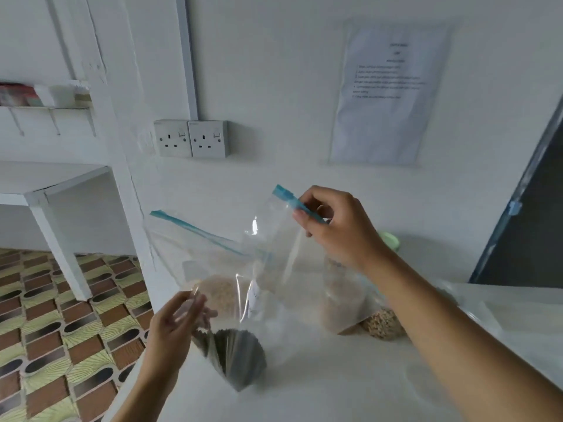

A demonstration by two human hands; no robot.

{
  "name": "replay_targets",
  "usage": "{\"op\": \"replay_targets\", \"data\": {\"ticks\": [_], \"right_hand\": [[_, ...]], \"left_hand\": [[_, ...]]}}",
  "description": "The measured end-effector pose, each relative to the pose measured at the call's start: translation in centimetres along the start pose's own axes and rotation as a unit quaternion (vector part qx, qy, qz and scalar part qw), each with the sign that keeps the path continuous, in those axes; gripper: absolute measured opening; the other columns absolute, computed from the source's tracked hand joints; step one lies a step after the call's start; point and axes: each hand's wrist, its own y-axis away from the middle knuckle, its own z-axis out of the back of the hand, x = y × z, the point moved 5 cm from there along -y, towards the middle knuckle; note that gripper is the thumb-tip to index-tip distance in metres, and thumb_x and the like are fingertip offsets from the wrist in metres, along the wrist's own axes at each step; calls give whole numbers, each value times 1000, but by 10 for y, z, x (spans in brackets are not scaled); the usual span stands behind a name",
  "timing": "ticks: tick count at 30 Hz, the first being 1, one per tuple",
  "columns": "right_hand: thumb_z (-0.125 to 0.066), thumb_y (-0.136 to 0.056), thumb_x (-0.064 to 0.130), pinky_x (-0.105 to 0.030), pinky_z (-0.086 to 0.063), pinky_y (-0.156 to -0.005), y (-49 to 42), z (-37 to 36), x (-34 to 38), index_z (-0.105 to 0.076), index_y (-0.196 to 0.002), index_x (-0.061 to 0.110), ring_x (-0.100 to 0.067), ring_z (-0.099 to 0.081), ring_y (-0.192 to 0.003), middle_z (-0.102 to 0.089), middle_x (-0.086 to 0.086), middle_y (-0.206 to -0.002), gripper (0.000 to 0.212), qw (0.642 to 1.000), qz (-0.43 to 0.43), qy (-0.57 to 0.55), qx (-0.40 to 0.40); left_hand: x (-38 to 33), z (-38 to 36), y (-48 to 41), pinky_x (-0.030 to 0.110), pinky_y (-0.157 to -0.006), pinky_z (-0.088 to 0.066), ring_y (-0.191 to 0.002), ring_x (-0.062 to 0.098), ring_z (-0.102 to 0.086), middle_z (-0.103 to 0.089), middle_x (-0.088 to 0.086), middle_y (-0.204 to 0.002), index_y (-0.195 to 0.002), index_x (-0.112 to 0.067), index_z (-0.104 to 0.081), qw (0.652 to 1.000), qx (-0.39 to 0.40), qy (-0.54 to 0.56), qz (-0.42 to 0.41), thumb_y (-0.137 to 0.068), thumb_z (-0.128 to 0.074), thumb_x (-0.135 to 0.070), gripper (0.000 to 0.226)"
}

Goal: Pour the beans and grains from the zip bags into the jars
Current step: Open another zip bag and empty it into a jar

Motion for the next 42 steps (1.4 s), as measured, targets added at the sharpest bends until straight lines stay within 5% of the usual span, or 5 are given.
{"op": "replay_targets", "data": {"ticks": [10, 21, 34, 42], "right_hand": [[-61, -99, 3, -29, -53, -63, 58, 100, -73, -62, -91, -6, -19, -61, -67, -61, -13, -77, 13, 961, -95, -211, -154], [-62, -99, 9, -38, -51, -72, 66, 169, -88, -68, -87, 14, -20, -59, -76, -62, -8, -82, 14, 921, -69, -335, -186], [-61, -101, 15, -32, -46, -64, 79, 197, -111, -64, -91, 15, -15, -52, -72, -59, 0, -80, 11, 880, -104, -370, -279], [-60, -102, 16, -29, -45, -61, 75, 204, -123, -63, -92, 14, -13, -52, -68, -59, 2, -77, 10, 861, -108, -381, -317]], "left_hand": [[-64, -54, -21, 39, -76, -49, -76, 24, -60, -69, 5, -72, -101, -9, -72, 994, -29, 107, -6, -82, -74, -29, 28], [-146, -120, -31, 31, -65, -40, -63, 11, -55, -62, 1, -67, -96, -11, -71, 990, 21, 110, -86, -88, -70, -32, 22], [-200, -174, -50, 18, -48, -37, -53, 8, -49, -59, -4, -56, -85, -12, -71, 988, 34, 83, -129, -93, -73, -25, 15], [-215, -186, -46, 22, -53, -37, -57, 10, -52, -61, 0, -64, -83, -17, -75, 988, 45, 35, -147, -89, -74, -32, 16]]}}
